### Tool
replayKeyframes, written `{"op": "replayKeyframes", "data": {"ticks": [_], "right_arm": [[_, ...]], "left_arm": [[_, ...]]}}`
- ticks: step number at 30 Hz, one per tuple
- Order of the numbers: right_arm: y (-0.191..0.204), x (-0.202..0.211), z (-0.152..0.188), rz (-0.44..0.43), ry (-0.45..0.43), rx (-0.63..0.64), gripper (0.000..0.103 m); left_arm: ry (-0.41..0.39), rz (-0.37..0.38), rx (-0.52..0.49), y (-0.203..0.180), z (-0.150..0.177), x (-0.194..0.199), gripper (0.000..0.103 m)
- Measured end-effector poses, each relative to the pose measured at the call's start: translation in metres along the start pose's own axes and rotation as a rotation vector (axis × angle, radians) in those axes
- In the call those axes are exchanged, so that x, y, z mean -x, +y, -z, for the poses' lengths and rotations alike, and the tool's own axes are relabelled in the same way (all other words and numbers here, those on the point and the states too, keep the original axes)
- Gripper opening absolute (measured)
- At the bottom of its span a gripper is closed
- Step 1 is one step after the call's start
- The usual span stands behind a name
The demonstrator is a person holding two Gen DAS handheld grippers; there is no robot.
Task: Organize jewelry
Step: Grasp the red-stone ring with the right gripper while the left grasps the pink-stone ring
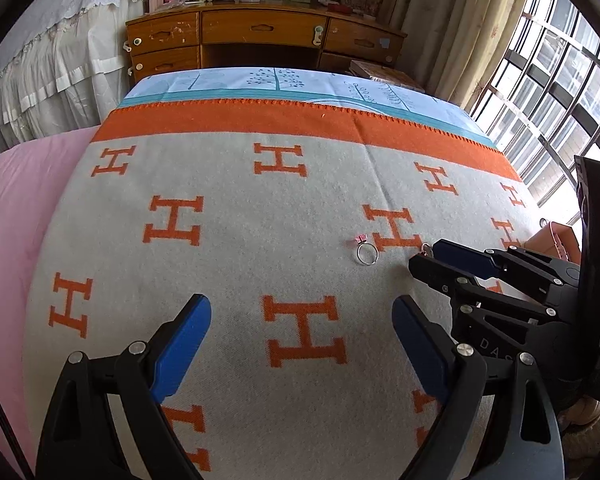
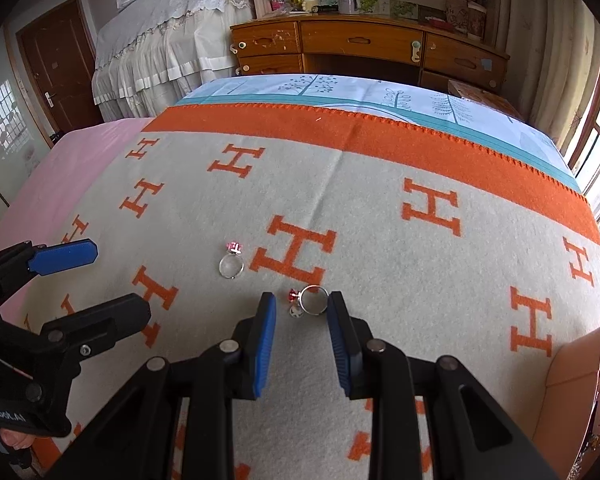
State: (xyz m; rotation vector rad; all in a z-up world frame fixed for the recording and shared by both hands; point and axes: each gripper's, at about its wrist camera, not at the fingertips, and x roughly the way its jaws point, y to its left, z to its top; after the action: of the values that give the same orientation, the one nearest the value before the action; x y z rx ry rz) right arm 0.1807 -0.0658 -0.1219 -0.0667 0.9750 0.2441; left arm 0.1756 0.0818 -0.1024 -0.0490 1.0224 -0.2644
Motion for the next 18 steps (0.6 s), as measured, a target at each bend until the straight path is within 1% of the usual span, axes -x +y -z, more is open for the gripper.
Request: {"op": "replayKeyframes", "data": {"ticks": [4, 11, 12, 13, 18], "right_arm": [[-0.001, -0.003, -0.004, 0.007, -0.005, 0.016, 0.027], [0.005, -0.002, -0.001, 0.03, -0.013, 0.1, 0.026], [0.005, -0.002, 0.001, 0.032, -0.017, 0.105, 0.025], [0.005, -0.001, 0.002, 0.032, -0.022, 0.108, 0.021], [0.004, 0.002, 0.006, 0.04, -0.03, 0.101, 0.021]], "left_arm": [[-0.003, 0.007, 0.006, 0.003, 0.001, 0.001, 0.091], [0.0, 0.009, 0.0, 0.004, 0.0, -0.002, 0.091], [0.0, 0.008, -0.001, 0.004, 0.0, -0.002, 0.091], [-0.001, 0.007, -0.003, 0.004, -0.001, -0.003, 0.091], [-0.018, -0.002, -0.02, -0.002, -0.006, -0.006, 0.091]]}}
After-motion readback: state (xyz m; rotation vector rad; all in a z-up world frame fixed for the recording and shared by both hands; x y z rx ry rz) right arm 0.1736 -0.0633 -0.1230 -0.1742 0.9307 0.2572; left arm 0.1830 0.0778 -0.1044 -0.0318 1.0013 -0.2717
